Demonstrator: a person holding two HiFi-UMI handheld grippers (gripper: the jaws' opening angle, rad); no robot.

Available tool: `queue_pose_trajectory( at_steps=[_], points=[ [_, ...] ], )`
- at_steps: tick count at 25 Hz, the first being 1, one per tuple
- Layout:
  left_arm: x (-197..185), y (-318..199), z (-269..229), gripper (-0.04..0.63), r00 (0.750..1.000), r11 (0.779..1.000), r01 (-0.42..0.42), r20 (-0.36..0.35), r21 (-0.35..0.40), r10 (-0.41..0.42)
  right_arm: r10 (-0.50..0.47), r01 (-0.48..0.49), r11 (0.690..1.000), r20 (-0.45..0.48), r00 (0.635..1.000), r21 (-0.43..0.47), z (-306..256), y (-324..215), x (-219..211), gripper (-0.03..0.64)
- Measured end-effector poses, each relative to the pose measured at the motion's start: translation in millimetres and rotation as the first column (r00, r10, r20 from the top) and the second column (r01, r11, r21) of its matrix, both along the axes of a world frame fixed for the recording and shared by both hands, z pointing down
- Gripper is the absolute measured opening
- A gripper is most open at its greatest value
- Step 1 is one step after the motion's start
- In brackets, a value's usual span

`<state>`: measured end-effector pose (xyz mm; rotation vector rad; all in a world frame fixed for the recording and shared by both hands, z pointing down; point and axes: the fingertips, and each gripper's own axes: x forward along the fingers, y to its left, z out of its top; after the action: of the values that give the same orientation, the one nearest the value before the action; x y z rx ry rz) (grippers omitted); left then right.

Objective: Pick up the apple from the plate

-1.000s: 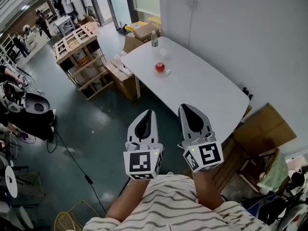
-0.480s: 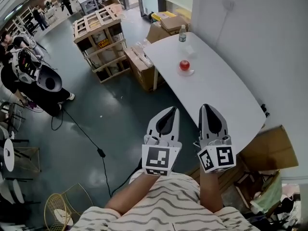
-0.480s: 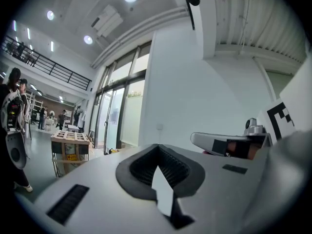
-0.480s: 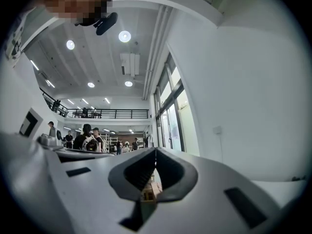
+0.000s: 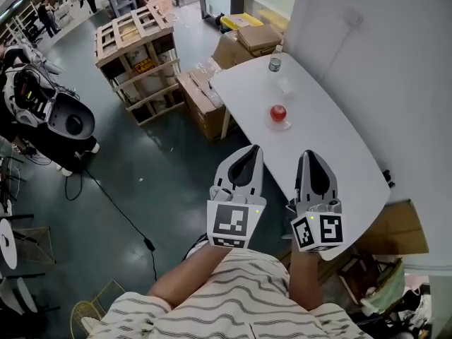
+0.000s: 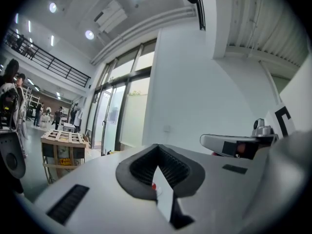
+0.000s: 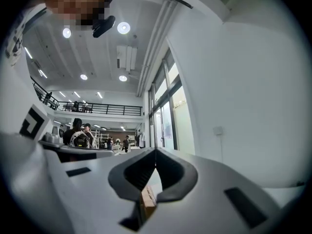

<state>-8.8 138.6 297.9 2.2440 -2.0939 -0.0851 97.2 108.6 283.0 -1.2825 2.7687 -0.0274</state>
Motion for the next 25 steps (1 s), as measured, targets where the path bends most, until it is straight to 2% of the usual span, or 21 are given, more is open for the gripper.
queue_pose_trajectory(
  at_steps=[9,12,16,21,25],
  points=[
    [-54,-70,-2,0.005,0.996,0.996,-0.093,0.008,-0.009,0.093,0.099,-0.099,0.995,-0.006,0.995,-0.014,-3,-63,-58,0.014],
    [-59,-83,4,0.005,0.991,0.99,-0.136,-0.005,-0.022,0.136,0.14,-0.141,0.99,-0.022,0.99,-0.032,3,-73,-64,0.014],
    [-61,-99,18,0.005,0.983,0.982,-0.182,-0.028,-0.044,0.181,0.142,-0.146,0.986,-0.057,0.988,-0.076,19,-85,-75,0.014],
    [-64,-120,35,0.005,0.98,0.979,-0.195,-0.048,-0.064,0.192,0.149,-0.155,0.984,-0.082,0.986,-0.084,32,-103,-79,0.014],
    [-67,-145,38,0.005,0.984,0.983,-0.176,-0.033,-0.045,0.175,0.133,-0.139,0.988,-0.076,0.988,-0.074,39,-125,-83,0.014]
  ],
)
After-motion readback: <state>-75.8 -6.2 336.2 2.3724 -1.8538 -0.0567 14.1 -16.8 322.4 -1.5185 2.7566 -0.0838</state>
